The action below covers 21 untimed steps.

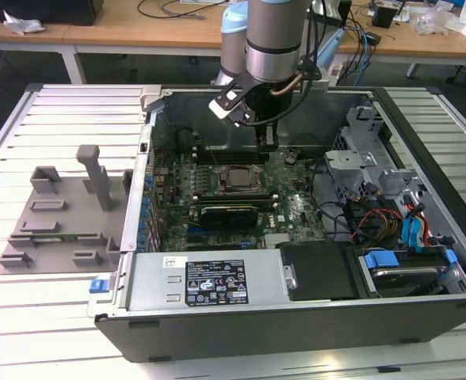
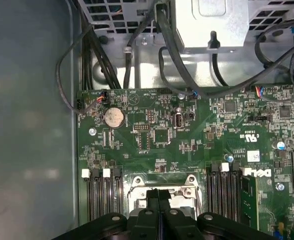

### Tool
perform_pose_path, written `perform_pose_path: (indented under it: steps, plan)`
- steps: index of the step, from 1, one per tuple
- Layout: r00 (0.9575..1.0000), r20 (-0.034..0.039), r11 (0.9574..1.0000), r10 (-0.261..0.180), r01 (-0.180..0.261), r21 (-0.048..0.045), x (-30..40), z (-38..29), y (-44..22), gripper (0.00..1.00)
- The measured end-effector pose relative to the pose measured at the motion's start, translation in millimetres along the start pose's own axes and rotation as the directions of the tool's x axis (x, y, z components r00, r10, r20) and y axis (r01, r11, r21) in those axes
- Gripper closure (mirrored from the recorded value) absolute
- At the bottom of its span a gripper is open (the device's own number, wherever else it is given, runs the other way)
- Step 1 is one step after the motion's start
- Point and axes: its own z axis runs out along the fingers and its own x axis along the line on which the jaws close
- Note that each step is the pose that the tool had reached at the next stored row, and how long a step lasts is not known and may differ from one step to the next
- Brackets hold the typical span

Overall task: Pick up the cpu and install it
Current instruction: 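Close the cpu cover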

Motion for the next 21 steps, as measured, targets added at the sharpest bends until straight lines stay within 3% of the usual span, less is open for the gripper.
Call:
perform_pose_path:
  steps: [2, 3, 7, 11, 14, 21]
  plan:
    - [1.0, -0.0058, 0.9987, 0.0, 0.0, 0.0517, 0.0, 0.6, 0.1, 0.89]
    - [1.0, -0.0061, 0.9984, 0.001, 0.0, 0.0568, 0.0, 0.6, 0.1, 0.89]
    - [1.0, -0.0062, 0.9984, 0.001, 0.0, 0.057, 0.0, 0.6, -1.4, 0.89]
    - [1.0, -0.0091, 0.9984, 0.001, 0.0, 0.0564, -0.9, 4.4, -13.4, 0.89]
    - [1.0, -0.0091, 0.9984, 0.001, 0.0, 0.0564, -2.3, 6.0, -16.5, 0.89]
    - [1.0, -0.0091, 0.9984, -0.001, 0.001, 0.0564, -13.6, 10.7, -19.2, 0.89]
